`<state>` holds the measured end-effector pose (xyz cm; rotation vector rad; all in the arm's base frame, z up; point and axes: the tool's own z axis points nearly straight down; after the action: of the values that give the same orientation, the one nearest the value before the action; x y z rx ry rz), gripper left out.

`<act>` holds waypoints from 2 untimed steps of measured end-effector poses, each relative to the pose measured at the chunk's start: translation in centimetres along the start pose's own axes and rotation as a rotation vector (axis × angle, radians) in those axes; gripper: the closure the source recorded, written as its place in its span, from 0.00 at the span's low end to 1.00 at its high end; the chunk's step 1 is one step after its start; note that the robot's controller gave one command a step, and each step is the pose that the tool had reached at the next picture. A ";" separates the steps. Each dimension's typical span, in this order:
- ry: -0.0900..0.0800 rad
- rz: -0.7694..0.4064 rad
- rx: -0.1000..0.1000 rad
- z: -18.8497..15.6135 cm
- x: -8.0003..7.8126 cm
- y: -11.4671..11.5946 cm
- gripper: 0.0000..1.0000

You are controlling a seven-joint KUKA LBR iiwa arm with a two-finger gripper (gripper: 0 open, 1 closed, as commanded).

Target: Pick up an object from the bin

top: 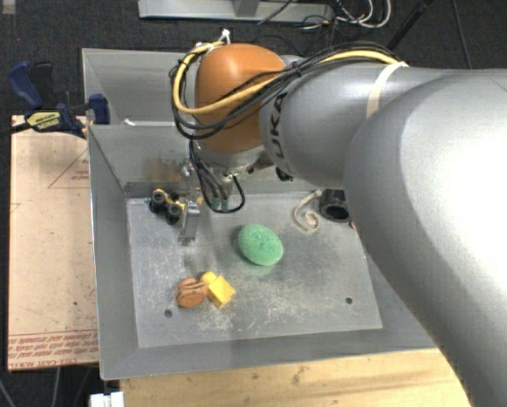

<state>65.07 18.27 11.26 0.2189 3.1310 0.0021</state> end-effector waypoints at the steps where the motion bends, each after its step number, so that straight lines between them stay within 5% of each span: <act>1: -0.006 0.039 -0.004 3.2 -0.2 0.0 1.00; 2: -0.006 0.040 -0.004 3.2 -0.2 0.0 1.00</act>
Offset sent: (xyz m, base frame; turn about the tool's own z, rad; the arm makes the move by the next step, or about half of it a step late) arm 0.0000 0.0000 0.0000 0.0000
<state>65.26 18.24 8.07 0.2803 3.1200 0.0078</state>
